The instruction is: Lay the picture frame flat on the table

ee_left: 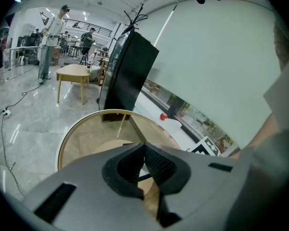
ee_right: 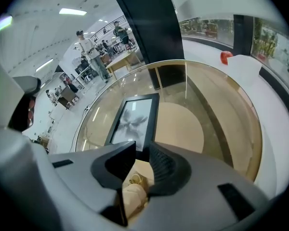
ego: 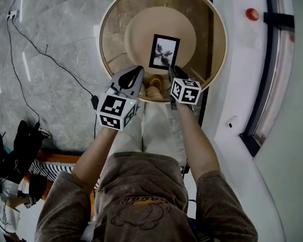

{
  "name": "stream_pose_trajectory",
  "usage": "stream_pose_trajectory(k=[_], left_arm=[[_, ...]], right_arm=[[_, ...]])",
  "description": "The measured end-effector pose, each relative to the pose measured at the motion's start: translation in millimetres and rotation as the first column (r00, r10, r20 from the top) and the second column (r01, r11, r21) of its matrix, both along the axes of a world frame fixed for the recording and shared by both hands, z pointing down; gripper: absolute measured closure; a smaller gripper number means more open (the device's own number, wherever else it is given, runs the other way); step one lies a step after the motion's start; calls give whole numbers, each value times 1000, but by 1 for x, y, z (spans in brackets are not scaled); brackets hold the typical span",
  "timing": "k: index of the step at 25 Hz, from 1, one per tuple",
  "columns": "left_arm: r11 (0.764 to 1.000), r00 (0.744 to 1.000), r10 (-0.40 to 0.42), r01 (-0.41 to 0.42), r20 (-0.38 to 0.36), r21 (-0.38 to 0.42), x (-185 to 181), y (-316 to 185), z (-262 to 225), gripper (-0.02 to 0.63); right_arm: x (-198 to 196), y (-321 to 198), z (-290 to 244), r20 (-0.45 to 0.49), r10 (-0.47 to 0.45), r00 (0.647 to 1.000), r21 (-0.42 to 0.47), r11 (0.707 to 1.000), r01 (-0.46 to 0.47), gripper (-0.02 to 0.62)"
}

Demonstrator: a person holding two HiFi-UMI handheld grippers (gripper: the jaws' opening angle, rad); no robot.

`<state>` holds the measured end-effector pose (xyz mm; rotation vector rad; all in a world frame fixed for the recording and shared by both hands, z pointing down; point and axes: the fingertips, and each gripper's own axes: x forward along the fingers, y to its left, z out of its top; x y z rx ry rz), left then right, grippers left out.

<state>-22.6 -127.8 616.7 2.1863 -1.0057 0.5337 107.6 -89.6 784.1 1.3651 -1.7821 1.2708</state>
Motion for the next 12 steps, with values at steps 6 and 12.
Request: stream_pose_trajectory(k=[6,12], left_arm=[[1000,1000,-1,1,6,-15,-6,2,-20,588],[999,1000,-17,17,-1,-29,-10,12,-48,588]], right_arm=[[-4,-1,-31,2,6,1000,18,1000,-6,551],[-14,7,-78,22,-28,999,53,998,27,577]])
